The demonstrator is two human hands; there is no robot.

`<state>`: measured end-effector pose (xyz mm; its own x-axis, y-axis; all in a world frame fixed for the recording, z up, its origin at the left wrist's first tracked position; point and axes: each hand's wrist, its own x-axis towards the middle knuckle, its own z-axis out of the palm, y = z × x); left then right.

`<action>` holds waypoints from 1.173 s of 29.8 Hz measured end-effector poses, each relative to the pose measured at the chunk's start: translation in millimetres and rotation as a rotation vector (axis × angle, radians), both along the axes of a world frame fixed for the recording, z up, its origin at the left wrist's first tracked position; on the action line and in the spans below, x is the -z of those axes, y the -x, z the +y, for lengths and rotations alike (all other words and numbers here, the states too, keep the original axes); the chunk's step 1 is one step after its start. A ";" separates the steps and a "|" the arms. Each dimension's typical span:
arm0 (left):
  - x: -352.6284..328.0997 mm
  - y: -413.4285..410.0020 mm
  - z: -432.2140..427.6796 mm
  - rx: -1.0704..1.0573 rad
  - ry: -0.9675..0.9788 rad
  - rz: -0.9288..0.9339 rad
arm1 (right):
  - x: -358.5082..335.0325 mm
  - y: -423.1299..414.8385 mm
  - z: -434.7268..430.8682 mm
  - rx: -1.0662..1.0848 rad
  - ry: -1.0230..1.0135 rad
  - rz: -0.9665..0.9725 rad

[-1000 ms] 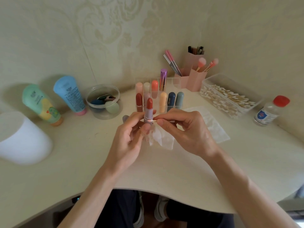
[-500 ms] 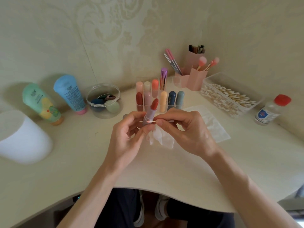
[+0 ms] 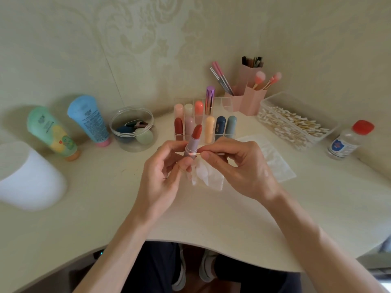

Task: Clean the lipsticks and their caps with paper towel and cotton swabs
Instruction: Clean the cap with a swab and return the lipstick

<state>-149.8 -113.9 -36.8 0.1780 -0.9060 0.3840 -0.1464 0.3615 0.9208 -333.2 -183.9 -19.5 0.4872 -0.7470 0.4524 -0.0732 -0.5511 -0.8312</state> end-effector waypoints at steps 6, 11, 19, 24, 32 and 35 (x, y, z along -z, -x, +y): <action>-0.4 0.5 1.0 0.006 -0.026 -0.002 | -0.4 0.6 0.2 0.009 0.007 -0.001; 3.4 -1.7 -1.6 -0.043 -0.033 0.004 | 1.9 -0.8 0.9 0.001 0.011 0.017; 6.2 -4.0 -2.9 0.020 0.035 -0.122 | 1.2 -0.2 0.9 0.010 0.015 0.008; 5.0 -3.4 -1.7 -0.019 0.028 -0.107 | 0.4 -1.4 2.6 -0.020 0.026 0.017; -0.6 0.1 1.1 -0.015 -0.025 0.012 | 0.9 0.4 1.7 0.012 0.005 0.005; 2.8 -1.4 0.2 -0.016 -0.055 -0.038 | 1.0 -0.2 1.6 0.014 0.014 0.022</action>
